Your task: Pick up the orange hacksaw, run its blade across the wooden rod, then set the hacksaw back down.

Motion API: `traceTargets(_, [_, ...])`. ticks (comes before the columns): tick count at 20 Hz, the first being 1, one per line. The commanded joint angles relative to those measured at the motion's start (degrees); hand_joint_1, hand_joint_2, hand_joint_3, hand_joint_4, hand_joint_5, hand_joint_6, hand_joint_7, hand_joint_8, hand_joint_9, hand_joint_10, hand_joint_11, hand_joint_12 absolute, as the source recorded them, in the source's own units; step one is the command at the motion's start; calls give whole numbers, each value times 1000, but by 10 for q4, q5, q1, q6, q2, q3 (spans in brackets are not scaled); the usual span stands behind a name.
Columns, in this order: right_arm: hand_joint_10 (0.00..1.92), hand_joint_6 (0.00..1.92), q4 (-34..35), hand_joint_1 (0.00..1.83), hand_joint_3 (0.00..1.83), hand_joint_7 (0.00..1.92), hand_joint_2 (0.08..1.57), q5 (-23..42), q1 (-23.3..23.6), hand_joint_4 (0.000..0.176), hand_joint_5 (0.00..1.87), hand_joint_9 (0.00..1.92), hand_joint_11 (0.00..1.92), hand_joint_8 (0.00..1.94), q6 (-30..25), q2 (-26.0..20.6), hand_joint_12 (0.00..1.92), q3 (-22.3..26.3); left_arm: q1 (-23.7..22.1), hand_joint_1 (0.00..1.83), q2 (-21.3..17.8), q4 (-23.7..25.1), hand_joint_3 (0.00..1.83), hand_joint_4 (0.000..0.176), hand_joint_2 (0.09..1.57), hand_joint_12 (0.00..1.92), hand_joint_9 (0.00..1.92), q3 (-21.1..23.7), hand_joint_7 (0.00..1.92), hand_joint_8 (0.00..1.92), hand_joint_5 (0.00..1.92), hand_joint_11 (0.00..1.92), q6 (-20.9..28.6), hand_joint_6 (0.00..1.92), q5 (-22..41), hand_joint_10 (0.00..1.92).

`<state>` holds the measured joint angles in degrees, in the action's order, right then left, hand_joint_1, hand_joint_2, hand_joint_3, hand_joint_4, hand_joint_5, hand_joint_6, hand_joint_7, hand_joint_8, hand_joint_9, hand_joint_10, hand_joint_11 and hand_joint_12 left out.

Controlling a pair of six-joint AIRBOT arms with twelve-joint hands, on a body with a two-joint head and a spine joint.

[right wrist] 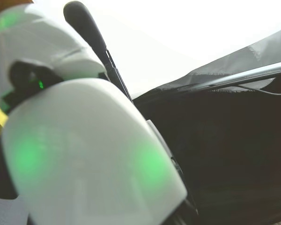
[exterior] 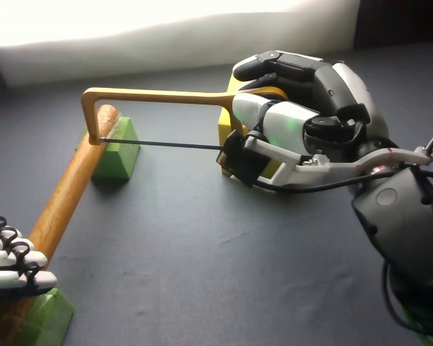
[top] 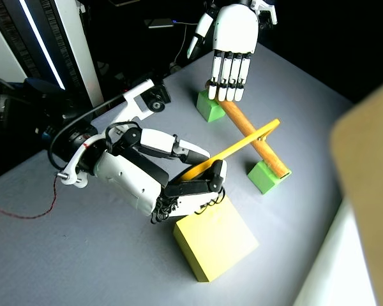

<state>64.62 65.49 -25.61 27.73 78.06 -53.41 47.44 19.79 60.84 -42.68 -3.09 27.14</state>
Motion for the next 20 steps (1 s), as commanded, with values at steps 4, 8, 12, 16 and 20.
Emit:
traceTargets(4, [1351, 1034, -44, 1365, 0, 864, 1156, 57, 8, 0, 850, 872, 695, 1161, 12, 12, 1479, 3, -2, 0, -1, -16, 0, 0, 1216, 81, 0, 0, 0, 0, 9, 0, 1, 3, 24, 0])
traceTargets(8, [1375, 996, -43, 1365, 0, 873, 1158, 62, 8, 0, 858, 847, 672, 1186, 30, 25, 1484, 2, -3, 0, -1, -16, 1, 0, 1220, 86, 0, 0, 8, 3, 25, 0, 1, 8, 24, 0])
traceTargets(12, [1387, 1062, -38, 1363, 1, 868, 1165, 58, 8, 0, 811, 854, 685, 1169, 58, 38, 1491, 2, -3, 0, -1, -16, 0, 0, 1204, 96, 0, 1, 7, 2, 26, 0, 1, 6, 24, 0])
traceTargets(16, [1415, 1051, -7, 1360, 0, 863, 1171, 70, 7, 0, 810, 831, 683, 1198, 95, 52, 1518, 2, -4, 0, -1, -16, 0, 0, 1211, 108, 2, 3, 8, 1, 23, 0, 1, 2, 23, 1])
traceTargets(20, [1401, 1139, 4, 1360, 0, 882, 1175, 79, 8, 0, 752, 846, 691, 1147, 117, 74, 1456, -9, -4, 0, 0, -16, 1, 0, 1219, 124, 9, 3, 27, 4, 47, 0, 1, 6, 22, 2])
